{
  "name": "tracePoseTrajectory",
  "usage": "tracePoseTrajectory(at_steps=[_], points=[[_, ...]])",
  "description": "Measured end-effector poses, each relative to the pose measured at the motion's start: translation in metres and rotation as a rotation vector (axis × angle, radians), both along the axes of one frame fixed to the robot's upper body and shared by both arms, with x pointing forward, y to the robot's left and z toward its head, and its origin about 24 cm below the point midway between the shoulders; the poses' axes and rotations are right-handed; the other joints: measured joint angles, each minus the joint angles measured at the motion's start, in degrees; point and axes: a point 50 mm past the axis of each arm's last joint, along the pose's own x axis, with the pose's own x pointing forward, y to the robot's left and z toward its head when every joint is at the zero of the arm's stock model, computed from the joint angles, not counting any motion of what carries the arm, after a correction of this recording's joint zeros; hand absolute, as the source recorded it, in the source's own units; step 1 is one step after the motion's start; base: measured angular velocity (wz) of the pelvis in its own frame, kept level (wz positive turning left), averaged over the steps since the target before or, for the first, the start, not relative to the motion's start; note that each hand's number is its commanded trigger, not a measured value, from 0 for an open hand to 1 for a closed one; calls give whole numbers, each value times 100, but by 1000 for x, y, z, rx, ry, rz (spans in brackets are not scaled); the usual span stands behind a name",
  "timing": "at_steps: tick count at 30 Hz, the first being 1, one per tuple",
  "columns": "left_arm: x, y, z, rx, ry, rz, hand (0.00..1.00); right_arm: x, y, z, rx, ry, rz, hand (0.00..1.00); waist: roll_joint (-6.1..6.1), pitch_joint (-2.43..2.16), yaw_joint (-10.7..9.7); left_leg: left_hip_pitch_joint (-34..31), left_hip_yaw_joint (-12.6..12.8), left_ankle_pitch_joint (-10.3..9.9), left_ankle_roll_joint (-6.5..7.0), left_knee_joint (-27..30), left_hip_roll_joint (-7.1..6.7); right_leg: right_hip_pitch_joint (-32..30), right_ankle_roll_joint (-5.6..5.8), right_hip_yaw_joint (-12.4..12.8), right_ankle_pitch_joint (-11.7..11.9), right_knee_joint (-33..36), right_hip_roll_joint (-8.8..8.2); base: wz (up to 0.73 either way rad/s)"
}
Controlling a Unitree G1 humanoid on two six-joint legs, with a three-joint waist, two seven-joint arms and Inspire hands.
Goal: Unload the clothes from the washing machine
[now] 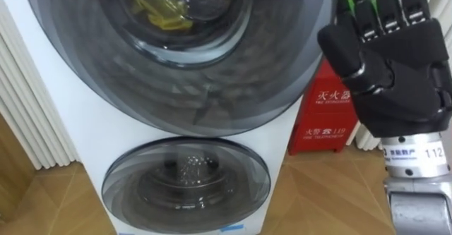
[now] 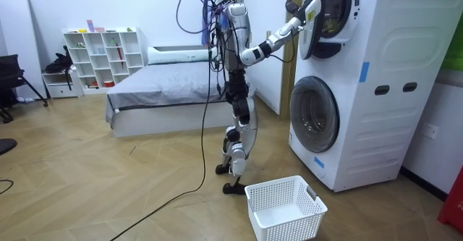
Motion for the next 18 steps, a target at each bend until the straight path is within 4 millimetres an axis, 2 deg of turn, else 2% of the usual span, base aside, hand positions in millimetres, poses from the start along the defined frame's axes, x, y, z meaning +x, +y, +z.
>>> tracePoseTrajectory(at_steps=[3, 8, 18], points=[[7, 0, 1, 0, -16, -5, 0, -1, 0, -1, -17, -13, 16, 0, 17, -3, -31, 1, 72, 2, -3, -3, 9, 4, -7, -3, 1, -6, 4, 0], [5, 0, 0, -1, -12, -4, 0, -3, 1, 0, -44, -39, 46, 0, 29, 0, -125, 9, 80, 3, -4, -32, 1, 2, -8, 4, 1, -6, 1, 0], [8, -1, 1, -1, -20, -7, 0, -5, 4, 1, -72, -81, 99, 0, 31, -2, -129, -8, 37, 10, -17, -47, 0, 6, -8, -62, 2, -3, -7, 3]])
